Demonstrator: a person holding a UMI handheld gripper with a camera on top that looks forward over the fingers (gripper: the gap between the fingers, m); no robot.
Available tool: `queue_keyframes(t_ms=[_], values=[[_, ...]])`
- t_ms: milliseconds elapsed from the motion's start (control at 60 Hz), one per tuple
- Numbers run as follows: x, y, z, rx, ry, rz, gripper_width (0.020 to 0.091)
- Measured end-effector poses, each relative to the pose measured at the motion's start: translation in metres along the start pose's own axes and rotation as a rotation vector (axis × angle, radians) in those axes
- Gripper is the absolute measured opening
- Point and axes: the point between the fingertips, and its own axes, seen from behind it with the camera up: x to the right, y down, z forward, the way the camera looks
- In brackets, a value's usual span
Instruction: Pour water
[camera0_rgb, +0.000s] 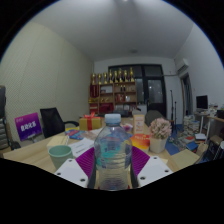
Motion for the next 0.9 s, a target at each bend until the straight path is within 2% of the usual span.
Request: queue_keyframes(t_ms=[33,67,200,250,367,433,600,900], values=[[0.001,0.008,0.001,-0.026,-0.001,-0.012,0.0519],[0.001,0.000,0.002,0.010,-0.001,-0.016,0.0511],[0.021,0.010,-0.011,0.015,-0.007,-0.019,0.0506],[0.023,0.010,-0.011,0.019,-0.004,-0.016,0.0546],[0.024,0.012,-0.013,-0.014,0.007,-0.036,0.0709],[0.003,0.008,-0.013,-0.042,0.025,-0.055,0.0861],[-0.003,-0.010,-0.064,-0.040,0.037,-0.066,0.0841],[-0.028,-0.017,-0.203,-0.056,0.083,0.022,0.0848]])
